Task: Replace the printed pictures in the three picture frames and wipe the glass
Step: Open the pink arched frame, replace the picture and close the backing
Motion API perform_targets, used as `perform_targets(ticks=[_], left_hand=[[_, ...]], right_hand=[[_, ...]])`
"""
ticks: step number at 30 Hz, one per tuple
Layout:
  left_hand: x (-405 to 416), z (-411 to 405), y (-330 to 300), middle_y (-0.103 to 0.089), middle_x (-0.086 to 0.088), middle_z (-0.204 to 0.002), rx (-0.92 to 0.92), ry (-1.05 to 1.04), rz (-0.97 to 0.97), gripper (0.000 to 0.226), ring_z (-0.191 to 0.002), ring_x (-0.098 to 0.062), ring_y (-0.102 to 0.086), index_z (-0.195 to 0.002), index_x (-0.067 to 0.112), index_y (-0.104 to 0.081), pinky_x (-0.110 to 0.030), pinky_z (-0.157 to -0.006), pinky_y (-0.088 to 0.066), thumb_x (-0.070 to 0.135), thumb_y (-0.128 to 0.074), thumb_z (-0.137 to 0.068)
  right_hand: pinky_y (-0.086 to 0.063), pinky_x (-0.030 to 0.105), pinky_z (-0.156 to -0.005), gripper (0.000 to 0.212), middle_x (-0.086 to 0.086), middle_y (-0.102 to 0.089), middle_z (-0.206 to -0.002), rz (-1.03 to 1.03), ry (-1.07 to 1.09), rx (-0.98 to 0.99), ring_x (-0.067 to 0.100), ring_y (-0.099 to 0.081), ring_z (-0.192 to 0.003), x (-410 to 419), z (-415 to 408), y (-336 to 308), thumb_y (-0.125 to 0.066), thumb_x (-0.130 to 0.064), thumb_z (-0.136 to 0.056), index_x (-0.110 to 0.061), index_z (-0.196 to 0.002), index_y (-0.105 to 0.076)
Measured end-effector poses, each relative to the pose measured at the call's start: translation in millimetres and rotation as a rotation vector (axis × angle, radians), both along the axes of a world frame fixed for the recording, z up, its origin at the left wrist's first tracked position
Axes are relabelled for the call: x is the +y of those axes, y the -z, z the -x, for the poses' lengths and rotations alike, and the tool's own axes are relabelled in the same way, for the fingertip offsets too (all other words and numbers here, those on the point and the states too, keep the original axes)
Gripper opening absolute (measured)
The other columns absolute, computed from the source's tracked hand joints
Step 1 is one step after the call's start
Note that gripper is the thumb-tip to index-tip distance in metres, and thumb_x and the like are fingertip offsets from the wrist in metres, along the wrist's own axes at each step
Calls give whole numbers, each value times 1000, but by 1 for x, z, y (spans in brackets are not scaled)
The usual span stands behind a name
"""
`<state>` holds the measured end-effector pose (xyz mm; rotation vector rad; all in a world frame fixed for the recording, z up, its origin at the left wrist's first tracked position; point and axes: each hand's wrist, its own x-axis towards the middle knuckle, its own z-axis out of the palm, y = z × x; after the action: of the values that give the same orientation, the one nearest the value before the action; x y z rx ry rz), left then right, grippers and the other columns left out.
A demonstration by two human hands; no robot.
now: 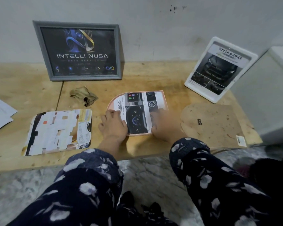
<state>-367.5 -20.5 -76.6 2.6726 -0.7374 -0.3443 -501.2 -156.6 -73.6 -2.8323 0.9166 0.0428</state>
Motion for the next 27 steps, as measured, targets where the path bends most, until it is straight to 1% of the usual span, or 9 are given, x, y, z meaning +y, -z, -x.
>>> perform_targets(ticks=[2,6,9,13,17,20,22,24,27], left_hand=[[1,1,-3,-32,-7,-140,-16,-16,-22,43,-126,-28,-29,-136,20,-43,-45,-101,-31,29,-48,-93],[-8,10,-11,-30,-7,-141,-64,-42,-39,44,-127,-29,-28,-136,21,-42,-44,-103,-27,27,-48,-93],[-26,25,-20,-29,-6,-143,-43,-28,-24,45,-130,-30,-25,-136,22,-43,-45,-105,-25,27,-52,-92],[-62,68,-29,-30,-7,-141,-51,3,-7,40,-127,-31,-28,-132,22,-48,-43,-101,-28,27,-53,-92],[-96,111,-28,-40,-6,-136,-19,47,9,36,-124,-29,-32,-130,24,-51,-43,-100,-32,25,-50,-94],[-124,150,-23,-54,-3,-125,68,118,72,26,-119,-27,-41,-118,25,-59,-41,-95,-39,24,-45,-97],[-131,162,-21,-57,-3,-121,121,123,106,23,-115,-27,-47,-111,26,-62,-42,-94,-43,21,-47,-95],[-142,177,-18,-53,-5,-126,135,107,82,25,-118,-28,-46,-118,23,-58,-42,-96,-43,23,-49,-94],[-154,194,-16,-41,-10,-138,161,45,-8,42,-129,-31,-35,-133,17,-46,-44,-101,-38,32,-51,-94]], right_hand=[[-23,42,-107,47,3,-48,-125,-17,3,-29,23,-41,-121,-2,1,-2,-49,-26,-82,-23,-129,-47],[-24,39,-106,54,7,-34,-139,-59,43,-89,25,-31,-128,-10,14,-7,-55,-32,-83,-25,-135,-43],[-26,41,-106,53,7,-31,-141,-83,88,-75,26,-30,-128,-21,31,-8,-53,-32,-86,-26,-137,-41],[-28,41,-104,50,8,-30,-141,-85,135,-42,26,-30,-128,-51,78,-16,-49,-33,-90,-25,-139,-40],[-27,41,-105,55,9,-28,-142,-142,246,16,29,-27,-130,-85,124,-22,-47,-29,-90,-23,-143,-34],[-29,43,-104,58,11,-31,-140,-167,360,59,31,-28,-128,-115,167,-23,-48,-25,-88,-21,-144,-33],[-29,42,-103,59,11,-33,-139,-170,410,79,32,-30,-127,-125,182,-22,-47,-22,-87,-20,-144,-32],[-30,41,-102,59,11,-33,-138,-188,484,68,32,-30,-125,-136,202,-21,-48,-20,-87,-19,-144,-32],[-31,43,-102,60,13,-33,-137,-249,557,47,34,-28,-127,-149,222,-19,-51,-20,-87,-18,-144,-31]])
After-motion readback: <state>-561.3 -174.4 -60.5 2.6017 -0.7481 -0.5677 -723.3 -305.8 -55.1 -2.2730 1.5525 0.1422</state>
